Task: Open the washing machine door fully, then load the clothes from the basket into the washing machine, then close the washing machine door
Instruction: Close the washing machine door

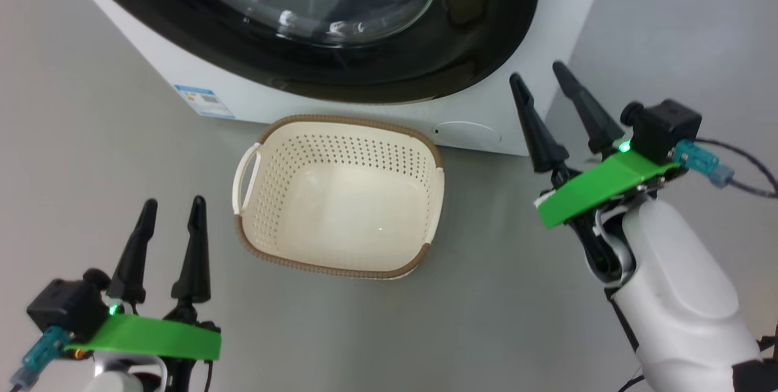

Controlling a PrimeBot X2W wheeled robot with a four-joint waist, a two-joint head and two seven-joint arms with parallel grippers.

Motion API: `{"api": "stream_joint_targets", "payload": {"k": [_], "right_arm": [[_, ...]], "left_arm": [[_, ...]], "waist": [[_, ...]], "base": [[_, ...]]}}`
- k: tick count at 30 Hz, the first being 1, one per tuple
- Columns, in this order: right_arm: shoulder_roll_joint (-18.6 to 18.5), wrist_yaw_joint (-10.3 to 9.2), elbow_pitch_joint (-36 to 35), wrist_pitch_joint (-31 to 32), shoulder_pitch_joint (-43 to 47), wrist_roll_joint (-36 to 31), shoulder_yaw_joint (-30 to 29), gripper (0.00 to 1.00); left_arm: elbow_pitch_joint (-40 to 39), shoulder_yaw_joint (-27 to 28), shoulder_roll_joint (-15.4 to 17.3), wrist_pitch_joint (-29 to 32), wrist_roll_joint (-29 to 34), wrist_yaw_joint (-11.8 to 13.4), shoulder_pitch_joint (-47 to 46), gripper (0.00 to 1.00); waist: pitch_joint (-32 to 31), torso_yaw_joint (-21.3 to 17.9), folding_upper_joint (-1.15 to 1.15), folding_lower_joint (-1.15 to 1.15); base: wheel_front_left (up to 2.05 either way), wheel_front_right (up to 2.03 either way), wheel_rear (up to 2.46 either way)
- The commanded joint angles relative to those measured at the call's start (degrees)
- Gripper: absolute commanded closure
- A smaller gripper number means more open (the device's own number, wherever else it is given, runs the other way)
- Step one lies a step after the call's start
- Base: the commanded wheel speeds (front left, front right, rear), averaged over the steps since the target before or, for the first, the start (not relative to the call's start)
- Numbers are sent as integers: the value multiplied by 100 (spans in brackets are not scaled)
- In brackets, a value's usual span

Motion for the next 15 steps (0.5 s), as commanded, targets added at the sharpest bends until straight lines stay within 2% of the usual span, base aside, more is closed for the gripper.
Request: {"api": "stream_joint_targets", "payload": {"k": [1,15], "right_arm": [[121,6,-162,-27,214,23,46,0],[161,6,-342,-27,964,8,-165,0]], "left_arm": [[-60,236,216,-37,37,-14,78,0],[-41,343,387,-37,29,-14,238,0]], "waist": [[-161,-156,0,0],[-454,-705,0,0]], "base": [[0,0,0],[0,0,0]]}}
